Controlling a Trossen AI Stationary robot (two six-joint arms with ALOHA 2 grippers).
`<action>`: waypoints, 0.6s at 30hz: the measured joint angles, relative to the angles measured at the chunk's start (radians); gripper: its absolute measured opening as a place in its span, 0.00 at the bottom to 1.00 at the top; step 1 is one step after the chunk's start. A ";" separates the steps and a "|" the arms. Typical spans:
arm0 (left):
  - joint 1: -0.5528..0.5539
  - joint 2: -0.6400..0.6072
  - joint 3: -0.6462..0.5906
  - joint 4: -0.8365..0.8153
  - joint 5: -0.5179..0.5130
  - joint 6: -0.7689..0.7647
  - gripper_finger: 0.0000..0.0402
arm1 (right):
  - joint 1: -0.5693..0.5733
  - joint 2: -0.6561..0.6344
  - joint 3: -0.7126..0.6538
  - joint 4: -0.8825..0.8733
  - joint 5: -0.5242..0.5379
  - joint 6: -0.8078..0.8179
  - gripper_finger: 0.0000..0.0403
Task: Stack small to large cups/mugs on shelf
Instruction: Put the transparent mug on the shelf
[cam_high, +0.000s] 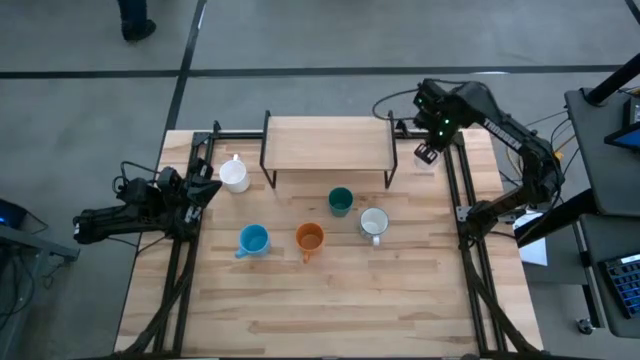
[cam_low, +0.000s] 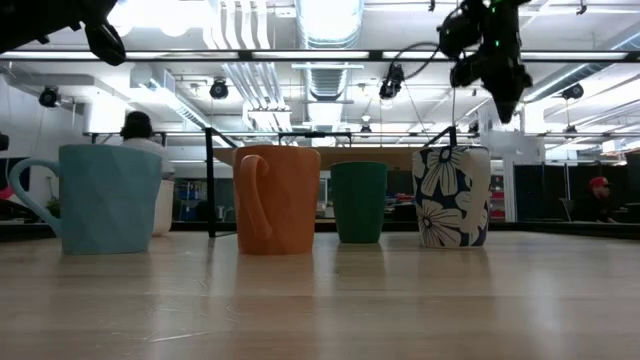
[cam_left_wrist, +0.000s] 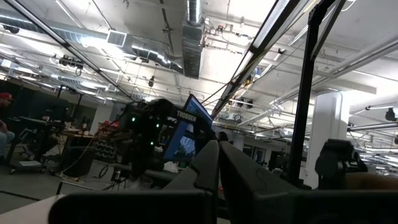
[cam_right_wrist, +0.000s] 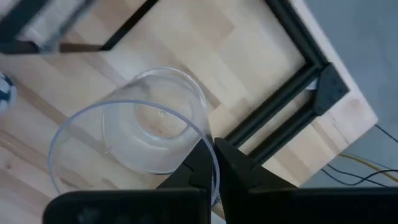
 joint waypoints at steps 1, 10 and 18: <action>0.000 0.000 0.000 0.000 0.000 0.000 0.00 | 0.000 0.000 0.018 -0.008 0.001 0.003 0.02; 0.000 0.002 -0.005 0.000 0.000 0.000 0.00 | 0.000 0.013 0.049 -0.036 0.024 0.013 0.02; 0.000 0.001 -0.014 0.000 -0.001 -0.024 0.00 | 0.010 0.058 0.120 -0.038 0.023 0.018 0.02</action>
